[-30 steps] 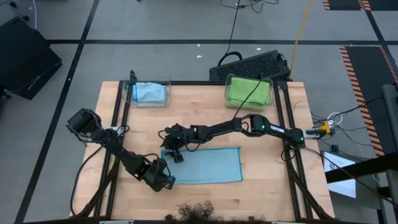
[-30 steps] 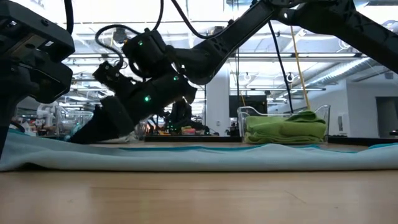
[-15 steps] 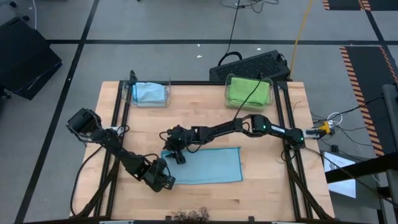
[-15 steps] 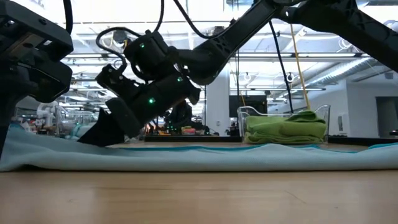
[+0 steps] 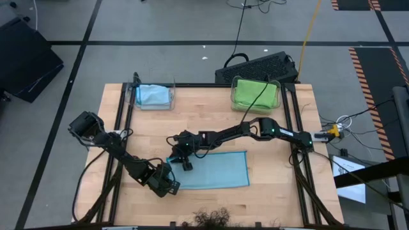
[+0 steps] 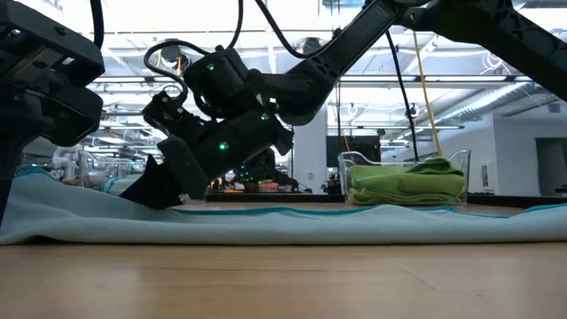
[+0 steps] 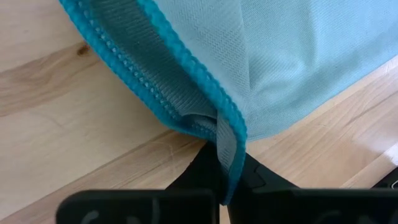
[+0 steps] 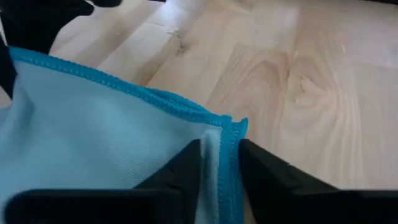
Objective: Sort microfiber towel by color & place in baskets
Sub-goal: Fold the blue towel
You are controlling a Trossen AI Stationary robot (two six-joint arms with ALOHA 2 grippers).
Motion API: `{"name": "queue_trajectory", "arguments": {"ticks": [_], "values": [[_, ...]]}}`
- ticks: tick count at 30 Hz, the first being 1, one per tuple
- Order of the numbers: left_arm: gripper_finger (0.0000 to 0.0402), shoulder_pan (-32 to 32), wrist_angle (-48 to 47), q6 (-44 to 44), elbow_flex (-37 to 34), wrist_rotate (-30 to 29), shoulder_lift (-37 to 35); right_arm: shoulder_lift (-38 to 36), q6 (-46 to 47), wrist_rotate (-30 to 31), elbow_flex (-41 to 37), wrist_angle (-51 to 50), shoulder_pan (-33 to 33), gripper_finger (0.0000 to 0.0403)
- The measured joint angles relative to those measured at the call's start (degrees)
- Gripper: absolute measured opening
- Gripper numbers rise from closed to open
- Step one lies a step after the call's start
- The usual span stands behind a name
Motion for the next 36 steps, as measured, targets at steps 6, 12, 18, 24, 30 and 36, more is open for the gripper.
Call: {"name": "queue_trajectory", "arguments": {"ticks": [6, 12, 18, 24, 30, 36], "values": [[0.0008, 0.1, 0.0, -0.6, 0.0, 0.0, 0.0, 0.0, 5.0, 0.1, -1.6, 2.0, 0.0, 0.0011], [0.0007, 0.7, 0.1, -0.1, -0.1, 0.3, -0.6, -0.5, 9.4, -0.4, -1.7, 1.8, -0.5, 0.0006], [0.0004, 1.2, -5.3, 1.2, -0.3, -1.2, -4.3, -4.3, 9.9, -2.0, -2.0, -3.4, -2.6, 0.0004], [0.0004, 2.6, -15.6, 2.0, -0.4, -6.6, -11.4, -10.1, 9.9, -1.7, -2.0, -13.8, -5.6, 0.0002], [0.0003, 9.5, -17.4, 13.0, -0.4, -13.1, -19.4, -17.9, 10.9, -0.6, -3.8, -20.4, -8.5, 0.0001], [0.0003, 19.6, -13.3, 28.2, -0.2, -14.1, -21.9, -27.8, 17.6, 2.9, -8.7, -28.2, -11.3, 0.0001]]}}
